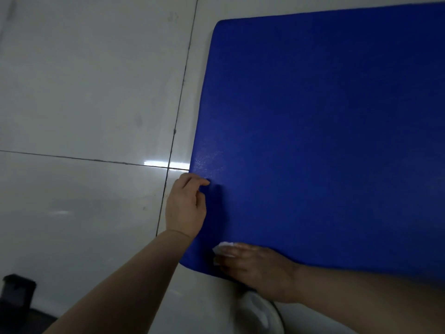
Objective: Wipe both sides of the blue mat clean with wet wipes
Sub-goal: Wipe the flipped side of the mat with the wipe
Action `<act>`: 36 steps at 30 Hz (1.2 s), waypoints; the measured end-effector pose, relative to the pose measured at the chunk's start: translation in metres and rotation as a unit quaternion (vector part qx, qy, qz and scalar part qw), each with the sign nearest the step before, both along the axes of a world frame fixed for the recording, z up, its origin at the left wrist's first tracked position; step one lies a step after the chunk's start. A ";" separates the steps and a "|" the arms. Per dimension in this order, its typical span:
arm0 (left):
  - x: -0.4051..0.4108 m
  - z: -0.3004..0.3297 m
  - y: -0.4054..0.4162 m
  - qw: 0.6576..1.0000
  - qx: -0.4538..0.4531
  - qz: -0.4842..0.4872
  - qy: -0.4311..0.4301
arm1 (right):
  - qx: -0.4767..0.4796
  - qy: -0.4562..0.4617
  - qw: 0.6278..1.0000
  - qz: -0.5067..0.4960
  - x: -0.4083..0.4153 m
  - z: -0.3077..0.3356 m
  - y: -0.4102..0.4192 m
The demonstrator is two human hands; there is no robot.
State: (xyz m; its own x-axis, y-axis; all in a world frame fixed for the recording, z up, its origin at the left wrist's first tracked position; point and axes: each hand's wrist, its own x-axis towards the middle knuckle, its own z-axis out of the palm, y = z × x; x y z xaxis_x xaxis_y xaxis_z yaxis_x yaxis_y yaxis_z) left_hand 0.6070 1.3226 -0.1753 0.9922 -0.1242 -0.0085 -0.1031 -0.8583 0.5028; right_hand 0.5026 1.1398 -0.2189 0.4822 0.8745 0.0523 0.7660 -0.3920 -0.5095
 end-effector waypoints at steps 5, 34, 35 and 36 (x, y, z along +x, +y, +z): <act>0.018 -0.012 -0.012 0.995 0.028 -0.099 -0.015 | -0.018 -0.026 0.994 -0.102 0.015 0.001 -0.003; 0.000 -0.043 -0.036 0.984 0.083 -0.153 -0.025 | -0.089 -0.044 0.934 -0.342 0.003 -0.002 0.010; 0.002 -0.043 -0.037 0.986 0.081 -0.144 -0.019 | -0.082 -0.037 0.928 -0.361 0.000 -0.002 0.013; 0.002 -0.043 -0.037 0.987 0.081 -0.140 -0.017 | -0.077 -0.034 0.924 -0.373 -0.006 -0.003 0.016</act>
